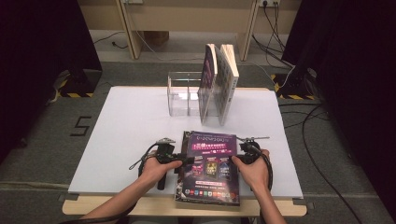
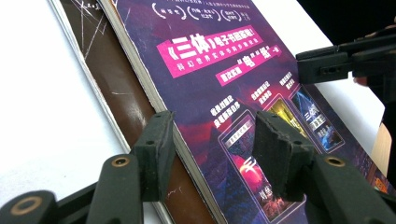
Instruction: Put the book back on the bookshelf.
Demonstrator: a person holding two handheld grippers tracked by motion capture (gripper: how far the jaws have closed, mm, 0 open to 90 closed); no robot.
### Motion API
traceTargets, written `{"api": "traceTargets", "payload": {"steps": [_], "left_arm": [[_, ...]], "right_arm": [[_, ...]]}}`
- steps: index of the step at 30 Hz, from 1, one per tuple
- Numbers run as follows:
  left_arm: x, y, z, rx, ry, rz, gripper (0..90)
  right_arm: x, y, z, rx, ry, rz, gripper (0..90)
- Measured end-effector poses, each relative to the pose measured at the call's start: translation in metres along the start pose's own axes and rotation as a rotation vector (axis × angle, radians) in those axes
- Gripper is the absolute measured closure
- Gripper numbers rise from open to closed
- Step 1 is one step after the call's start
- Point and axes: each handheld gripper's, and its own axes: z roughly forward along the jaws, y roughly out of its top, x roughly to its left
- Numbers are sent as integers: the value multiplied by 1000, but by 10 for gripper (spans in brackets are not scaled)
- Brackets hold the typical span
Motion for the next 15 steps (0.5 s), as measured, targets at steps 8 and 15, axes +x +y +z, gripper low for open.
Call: {"api": "traceTargets", "payload": {"steps": [8, 15], "left_arm": [[-1, 0, 0, 7, 8, 11, 487], [-1, 0, 0, 12, 15, 17, 497]], "right_arm": [[-18, 45, 10, -52, -24, 26, 538], [-27, 71, 27, -72, -17, 14, 514]]}}
